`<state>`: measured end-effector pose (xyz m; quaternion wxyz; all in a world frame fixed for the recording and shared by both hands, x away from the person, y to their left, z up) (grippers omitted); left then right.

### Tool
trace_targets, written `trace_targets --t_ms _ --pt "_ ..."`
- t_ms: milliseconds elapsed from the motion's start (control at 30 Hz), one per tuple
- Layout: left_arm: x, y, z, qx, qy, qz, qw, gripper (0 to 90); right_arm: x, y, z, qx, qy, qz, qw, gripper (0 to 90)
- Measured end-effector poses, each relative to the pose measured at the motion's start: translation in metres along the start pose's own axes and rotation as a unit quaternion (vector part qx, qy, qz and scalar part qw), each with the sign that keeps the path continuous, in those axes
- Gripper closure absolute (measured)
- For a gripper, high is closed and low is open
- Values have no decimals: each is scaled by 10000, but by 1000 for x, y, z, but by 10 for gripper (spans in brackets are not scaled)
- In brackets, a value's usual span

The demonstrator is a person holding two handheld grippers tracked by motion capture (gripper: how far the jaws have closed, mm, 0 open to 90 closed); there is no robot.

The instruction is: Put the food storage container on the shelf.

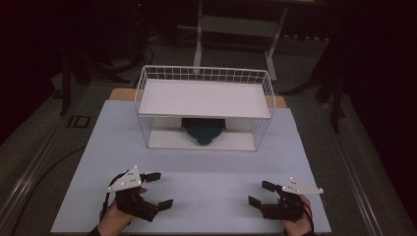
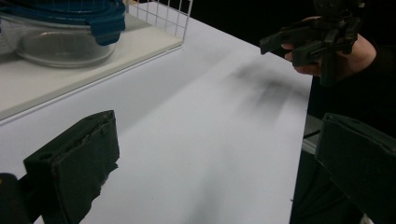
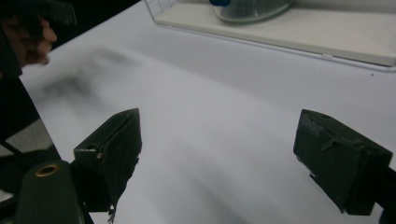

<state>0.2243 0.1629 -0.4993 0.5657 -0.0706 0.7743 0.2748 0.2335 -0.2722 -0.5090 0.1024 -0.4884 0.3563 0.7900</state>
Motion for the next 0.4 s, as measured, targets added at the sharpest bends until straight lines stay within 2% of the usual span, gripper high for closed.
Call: trace_targets --t_ms 200,400 --pt "-1 -4 -3 77 -83 -16 9999 0 -1 0 -1 -11 41 -25 10000 150" --pt "0 -5 -2 101 -32 5 9999 0 1 -3 -2 -39 10 64 10000 150"
Point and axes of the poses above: each handheld gripper's, and its own axes: y roughly backward along the jaws, x roughly out of its underside, z roughly to its left, the point moved 1 cm from there along -y, roughly forward along the jaws, and after that the axes turned 1 degree about -y, right-handed, at the moved point
